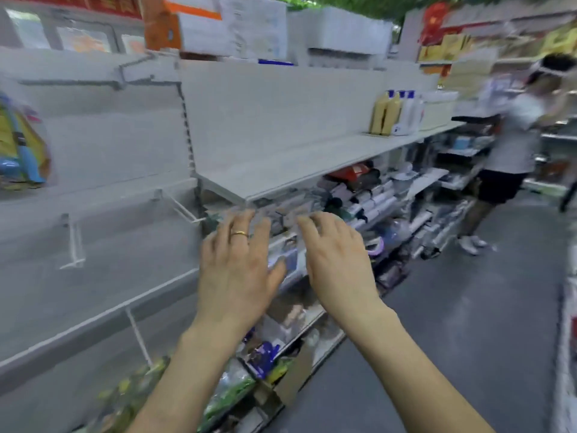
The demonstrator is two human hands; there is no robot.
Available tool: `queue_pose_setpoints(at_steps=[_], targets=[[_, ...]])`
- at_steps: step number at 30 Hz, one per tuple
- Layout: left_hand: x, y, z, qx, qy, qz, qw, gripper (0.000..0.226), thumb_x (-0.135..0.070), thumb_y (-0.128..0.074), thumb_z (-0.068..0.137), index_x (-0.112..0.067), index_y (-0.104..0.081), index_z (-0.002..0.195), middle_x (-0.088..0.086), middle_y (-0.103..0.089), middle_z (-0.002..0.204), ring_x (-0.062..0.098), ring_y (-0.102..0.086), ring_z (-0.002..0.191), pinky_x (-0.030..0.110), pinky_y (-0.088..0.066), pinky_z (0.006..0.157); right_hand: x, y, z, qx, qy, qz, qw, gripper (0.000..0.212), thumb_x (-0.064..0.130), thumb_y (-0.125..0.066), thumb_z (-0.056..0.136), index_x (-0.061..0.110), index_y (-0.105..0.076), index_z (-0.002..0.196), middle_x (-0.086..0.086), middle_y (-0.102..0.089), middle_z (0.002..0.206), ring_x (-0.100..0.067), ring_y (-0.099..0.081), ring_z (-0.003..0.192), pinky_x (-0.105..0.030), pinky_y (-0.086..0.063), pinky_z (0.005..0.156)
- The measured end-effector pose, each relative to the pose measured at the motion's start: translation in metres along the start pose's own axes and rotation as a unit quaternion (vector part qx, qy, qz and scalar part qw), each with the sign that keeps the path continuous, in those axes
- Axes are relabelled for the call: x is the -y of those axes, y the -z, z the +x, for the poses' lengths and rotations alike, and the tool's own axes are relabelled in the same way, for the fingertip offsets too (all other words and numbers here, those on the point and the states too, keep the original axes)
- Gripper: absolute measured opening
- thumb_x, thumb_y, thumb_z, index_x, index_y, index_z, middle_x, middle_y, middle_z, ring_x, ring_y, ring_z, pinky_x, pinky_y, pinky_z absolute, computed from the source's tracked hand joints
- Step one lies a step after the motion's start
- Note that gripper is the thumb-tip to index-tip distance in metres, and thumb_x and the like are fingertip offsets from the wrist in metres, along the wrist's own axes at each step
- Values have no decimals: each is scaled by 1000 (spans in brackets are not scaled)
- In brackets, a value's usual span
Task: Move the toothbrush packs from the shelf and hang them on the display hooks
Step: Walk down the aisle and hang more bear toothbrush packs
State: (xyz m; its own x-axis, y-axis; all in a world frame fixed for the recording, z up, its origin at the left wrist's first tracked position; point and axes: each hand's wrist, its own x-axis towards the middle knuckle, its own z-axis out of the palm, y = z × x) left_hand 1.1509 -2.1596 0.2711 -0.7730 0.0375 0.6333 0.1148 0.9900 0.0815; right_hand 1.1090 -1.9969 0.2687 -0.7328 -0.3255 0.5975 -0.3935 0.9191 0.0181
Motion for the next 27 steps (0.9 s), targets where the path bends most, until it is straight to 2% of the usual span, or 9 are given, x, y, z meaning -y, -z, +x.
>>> queue_pose_setpoints(at_steps=[3,6,9,13,16,21,27], targets=[[-89,-55,31,44,-58,-26,997,67,-48,-68,86,-14,-54,142,14,-54,146,39,-50,134,55,-50,96,-101,-3,-28,13,-75,-47,996,67,-1,-71,80,14,-53,144,-13,-58,139,-34,-54,132,-46,-50,101],[-164,-107,56,87,-113,-49,989,68,-49,-70,84,-16,-54,141,12,-54,146,37,-50,134,53,-49,97,-189,-9,-56,30,-152,-83,984,67,4,-75,80,13,-54,143,-13,-59,136,-33,-55,132,-46,-52,100],[-227,-157,81,114,-164,-62,978,67,-54,-55,86,-15,-56,141,12,-55,146,37,-50,134,53,-48,97,-263,-19,-76,52,-220,-95,970,69,8,-81,74,14,-57,139,-11,-61,132,-32,-59,127,-47,-53,97],[-303,-226,124,142,-221,-92,960,72,-53,-70,81,-15,-57,140,12,-56,145,36,-51,133,51,-49,93,-352,-41,-91,77,-289,-121,947,65,14,-83,76,15,-59,136,-10,-62,131,-32,-59,126,-46,-51,99],[-355,-287,164,144,-262,-114,947,71,-55,-62,81,-16,-58,140,11,-57,145,35,-51,134,51,-50,94,-423,-69,-88,93,-325,-143,930,65,15,-81,76,16,-57,137,-9,-61,132,-31,-58,127,-46,-51,100],[-432,-401,241,196,-313,-132,920,77,-53,-76,77,-17,-56,143,10,-56,144,36,-51,133,52,-49,98,-543,-119,-72,129,-392,-174,894,67,17,-78,74,13,-58,138,-11,-61,129,-33,-60,122,-47,-52,98],[-547,-479,327,238,-385,-169,876,82,-47,-84,72,-17,-56,142,9,-56,146,35,-52,134,51,-51,94,-662,-138,-50,140,-468,-200,850,71,25,-80,76,15,-54,141,-10,-58,134,-32,-57,126,-46,-50,98]])
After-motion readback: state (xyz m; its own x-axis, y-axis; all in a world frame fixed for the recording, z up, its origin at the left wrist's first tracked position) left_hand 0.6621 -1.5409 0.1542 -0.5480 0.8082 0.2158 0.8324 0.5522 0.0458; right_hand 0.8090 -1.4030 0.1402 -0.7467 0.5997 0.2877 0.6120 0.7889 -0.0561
